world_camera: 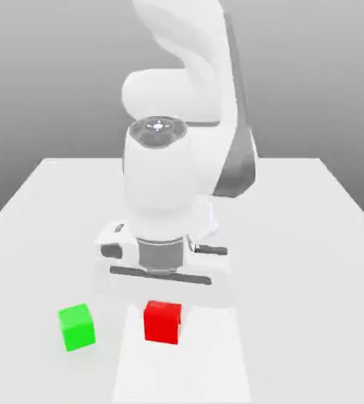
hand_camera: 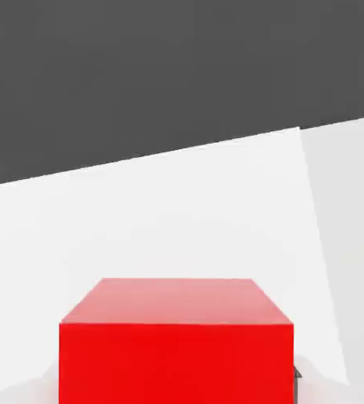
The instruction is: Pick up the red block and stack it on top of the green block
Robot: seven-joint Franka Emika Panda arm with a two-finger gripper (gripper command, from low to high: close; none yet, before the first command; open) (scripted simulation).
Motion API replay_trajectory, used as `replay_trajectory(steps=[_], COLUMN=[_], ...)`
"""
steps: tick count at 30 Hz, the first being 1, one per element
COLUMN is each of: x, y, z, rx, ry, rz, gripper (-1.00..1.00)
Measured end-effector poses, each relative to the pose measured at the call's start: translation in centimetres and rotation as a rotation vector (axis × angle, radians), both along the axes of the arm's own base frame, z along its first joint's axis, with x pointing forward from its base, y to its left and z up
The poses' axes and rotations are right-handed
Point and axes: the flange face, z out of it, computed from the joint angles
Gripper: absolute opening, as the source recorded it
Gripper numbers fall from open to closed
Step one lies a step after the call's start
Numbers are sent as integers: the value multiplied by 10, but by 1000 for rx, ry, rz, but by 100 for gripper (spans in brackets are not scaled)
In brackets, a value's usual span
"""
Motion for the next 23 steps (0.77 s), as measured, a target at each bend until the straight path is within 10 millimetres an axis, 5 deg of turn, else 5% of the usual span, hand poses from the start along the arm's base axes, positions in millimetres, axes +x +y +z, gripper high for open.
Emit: replay_trajectory(steps=[13,19,20,23], x=[-52,-54,-55,-55], y=[-118,-123,-122,-122], z=[27,-24,-32,-32], rx=[-3,-6,-5,-5], ry=[1,2,3,3], rz=[-548,-583,-583,-583], gripper=[-100,-100,100,100])
